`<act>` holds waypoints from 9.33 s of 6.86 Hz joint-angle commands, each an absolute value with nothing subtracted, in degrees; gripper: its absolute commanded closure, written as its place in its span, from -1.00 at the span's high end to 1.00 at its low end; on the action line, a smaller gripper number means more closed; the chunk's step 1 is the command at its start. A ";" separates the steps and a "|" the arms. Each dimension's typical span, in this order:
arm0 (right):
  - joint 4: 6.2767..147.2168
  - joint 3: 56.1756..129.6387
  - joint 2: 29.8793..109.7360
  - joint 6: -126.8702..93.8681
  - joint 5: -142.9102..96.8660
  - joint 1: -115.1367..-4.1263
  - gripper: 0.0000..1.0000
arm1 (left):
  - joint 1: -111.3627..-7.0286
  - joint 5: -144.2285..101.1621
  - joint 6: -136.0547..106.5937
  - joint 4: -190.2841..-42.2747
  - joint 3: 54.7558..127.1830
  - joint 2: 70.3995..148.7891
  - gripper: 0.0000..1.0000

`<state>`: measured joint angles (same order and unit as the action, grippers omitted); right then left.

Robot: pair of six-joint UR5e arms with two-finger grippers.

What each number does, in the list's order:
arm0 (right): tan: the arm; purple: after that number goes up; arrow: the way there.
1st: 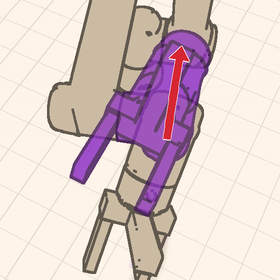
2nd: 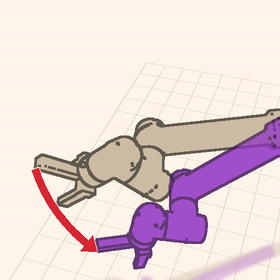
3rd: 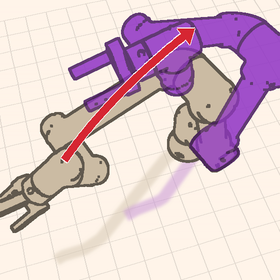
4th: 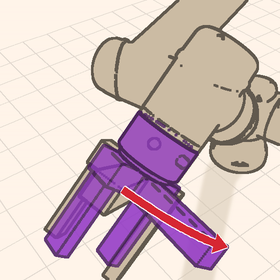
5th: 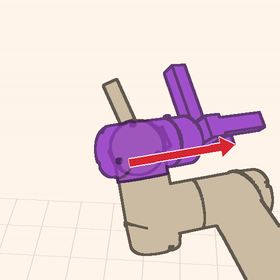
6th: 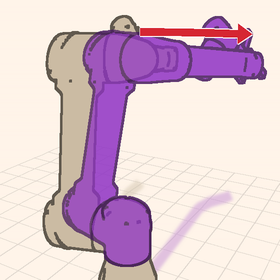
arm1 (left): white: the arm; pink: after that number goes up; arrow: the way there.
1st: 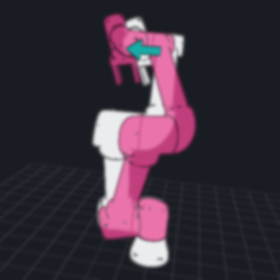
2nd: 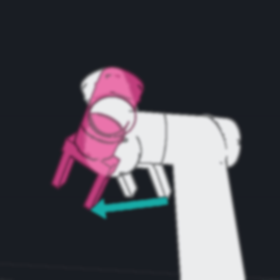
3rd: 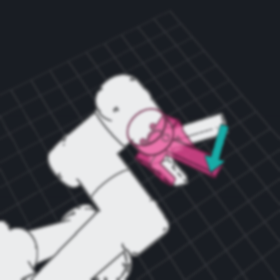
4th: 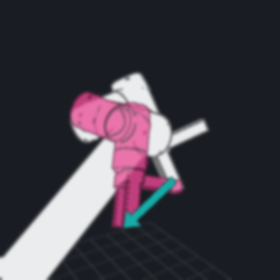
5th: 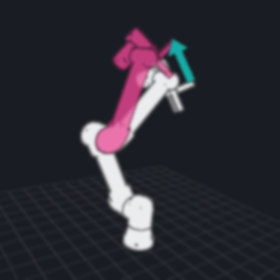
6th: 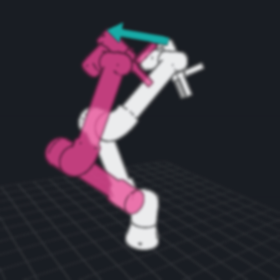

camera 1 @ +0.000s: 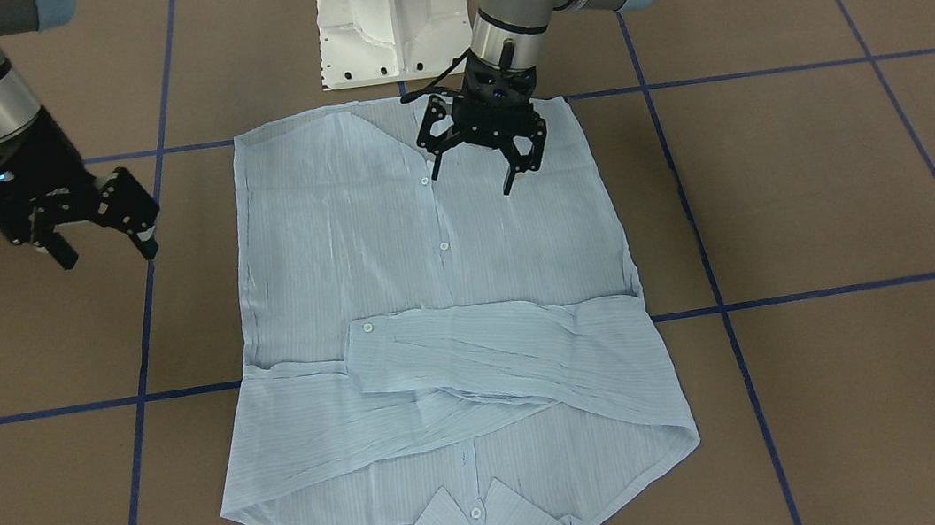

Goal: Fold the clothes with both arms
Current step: 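Release the sleeve and move both grippers to the shirt hem corners, then lower both grippers onto the hem corners nearest the robot and grasp, then lift the hem with both grippers and fold it toward the collar, then release the hem and draw both grippers back beside the folded shirt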

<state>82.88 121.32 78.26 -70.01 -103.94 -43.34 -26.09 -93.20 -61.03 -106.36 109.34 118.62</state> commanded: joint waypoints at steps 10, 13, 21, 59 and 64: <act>82.88 129.11 86.22 -89.65 -80.86 -16.44 1.00 | -8.26 -85.25 -85.43 -102.04 119.18 96.24 0.17; 82.88 129.11 86.22 -89.65 -80.25 -15.73 1.00 | -8.26 -85.34 -85.43 -101.43 119.00 96.24 -0.11; 74.40 128.94 91.46 -92.01 -78.24 -12.76 0.99 | -7.91 -85.61 -85.25 -99.67 119.79 97.64 -1.00; 107.75 133.01 65.25 -88.69 -76.28 -30.37 -1.00 | -38.83 -93.60 -58.27 -84.37 124.30 115.73 -1.00; 77.90 99.36 63.90 -82.44 -76.46 -37.09 -1.00 | -39.37 -86.23 -58.45 -116.44 88.29 120.48 -1.00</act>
<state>83.18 105.70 63.99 -83.18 -76.46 -36.35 -39.35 -87.58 -58.49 -111.52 95.26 118.84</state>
